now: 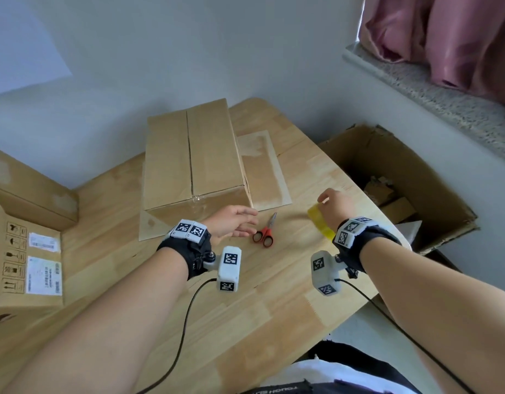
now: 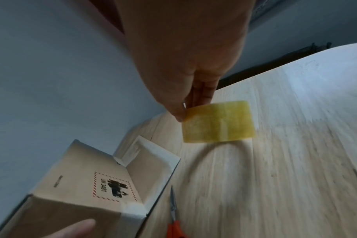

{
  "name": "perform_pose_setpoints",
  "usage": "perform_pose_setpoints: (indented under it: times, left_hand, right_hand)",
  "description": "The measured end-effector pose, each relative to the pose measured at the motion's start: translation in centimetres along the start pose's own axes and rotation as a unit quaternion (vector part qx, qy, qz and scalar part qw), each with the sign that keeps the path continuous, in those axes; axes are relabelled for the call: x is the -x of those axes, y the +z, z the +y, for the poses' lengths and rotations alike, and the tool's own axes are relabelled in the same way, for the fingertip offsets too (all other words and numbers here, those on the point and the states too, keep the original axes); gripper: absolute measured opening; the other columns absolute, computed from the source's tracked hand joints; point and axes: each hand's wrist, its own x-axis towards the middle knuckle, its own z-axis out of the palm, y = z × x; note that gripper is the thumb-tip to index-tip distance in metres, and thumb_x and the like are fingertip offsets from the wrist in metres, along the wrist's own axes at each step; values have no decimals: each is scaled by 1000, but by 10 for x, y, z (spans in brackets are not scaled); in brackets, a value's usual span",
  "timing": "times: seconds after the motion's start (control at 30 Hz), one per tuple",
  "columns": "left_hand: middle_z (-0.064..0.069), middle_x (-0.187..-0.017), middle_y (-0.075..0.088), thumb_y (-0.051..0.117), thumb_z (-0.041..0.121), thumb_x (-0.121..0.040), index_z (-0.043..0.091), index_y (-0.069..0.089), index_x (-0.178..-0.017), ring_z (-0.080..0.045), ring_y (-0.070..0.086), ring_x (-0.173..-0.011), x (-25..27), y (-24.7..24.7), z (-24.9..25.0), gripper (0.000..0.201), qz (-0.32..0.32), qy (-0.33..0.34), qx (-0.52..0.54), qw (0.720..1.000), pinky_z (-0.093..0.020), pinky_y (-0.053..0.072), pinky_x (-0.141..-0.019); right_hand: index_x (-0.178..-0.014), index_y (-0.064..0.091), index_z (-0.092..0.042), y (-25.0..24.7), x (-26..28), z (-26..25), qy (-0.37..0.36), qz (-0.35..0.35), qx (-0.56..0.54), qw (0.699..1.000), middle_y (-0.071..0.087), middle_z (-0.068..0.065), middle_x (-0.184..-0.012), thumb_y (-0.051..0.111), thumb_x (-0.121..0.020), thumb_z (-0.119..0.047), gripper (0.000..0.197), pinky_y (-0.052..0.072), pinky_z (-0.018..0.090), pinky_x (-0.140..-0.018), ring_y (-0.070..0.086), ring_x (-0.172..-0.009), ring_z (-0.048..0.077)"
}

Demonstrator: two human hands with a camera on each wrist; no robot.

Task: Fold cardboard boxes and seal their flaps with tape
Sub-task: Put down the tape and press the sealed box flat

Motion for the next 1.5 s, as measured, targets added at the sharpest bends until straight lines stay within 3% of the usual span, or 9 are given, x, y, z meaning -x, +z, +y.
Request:
perform_pose_setpoints:
  times: [0.27,0.47,0.6,0.8,0.97,1.03,1.13,1.33,1.5]
  left_hand:
    - [-10,-111,65,49,7,-97,9,58,-117,-17,66,-87,20,-27,-40,22,43,-46,79,995,-25,54,-80]
    - [-9,-114,65,52,6,-95,14,63,-103,-15,64,-90,32,-63,-71,16,179,-48,160,970,-25,53,-79]
    - [0,-117,63,58,11,-92,23,63,-101,-15,58,-108,33,-87,-80,16,255,-32,238,937,-23,46,-77]
    - [4,-113,67,62,15,-90,22,66,-104,-12,59,-104,30,-98,-75,16,231,-3,254,939,-24,45,-85]
    - [9,-91,69,46,8,-94,22,67,-93,-11,64,-84,43,-116,-63,24,318,53,-77,944,-23,50,-72]
    - [8,-95,67,43,7,-94,18,68,-95,-13,62,-83,51,-132,-60,27,341,128,-248,898,-23,47,-69]
    - [3,-112,63,46,5,-94,15,65,-109,-16,54,-106,50,-149,-60,26,295,258,-446,805,-26,41,-92]
    - [1,-151,35,40,5,-98,20,43,-141,-17,32,-138,31,-149,-50,46,202,317,-486,789,-27,18,-116]
    - [9,-157,18,29,14,-103,30,25,-148,-12,10,-146,22,-157,-49,48,125,262,-518,805,-32,6,-120]
  right_hand:
    - [-119,62,-13,27,4,-5,-21,-50,97,994,61,10,-123,42,-92,-3,35,45,30,-81,57,-108,29]
    - [-119,61,-12,40,9,-49,-38,-29,-84,995,63,2,-117,48,-90,-5,32,40,25,-83,58,-108,22]
    - [-94,64,-8,67,17,-101,-9,-138,-289,947,65,7,-90,58,-88,-2,9,47,22,-69,58,-73,11]
    - [-87,64,-7,115,38,-135,122,-231,-411,873,65,5,-88,59,-90,-6,6,49,22,-73,58,-74,12]
    - [-111,58,-14,134,56,-157,126,-299,-441,837,59,3,-121,55,-94,-15,18,48,29,-91,55,-113,22]
    - [-112,57,-17,141,59,-163,110,-321,-448,828,56,1,-125,57,-93,-25,20,45,31,-99,52,-118,22]
    - [-126,53,-15,155,59,-169,72,-314,-425,846,56,-1,-126,61,-85,-46,52,43,33,-101,52,-117,19]
    - [-85,63,-20,165,63,-177,73,-183,-428,882,66,-2,-95,64,-89,-25,7,47,26,-86,59,-95,14]
    - [-80,54,-18,172,67,-176,57,-129,-457,878,61,-2,-84,64,-88,-10,15,47,24,-79,58,-89,16]
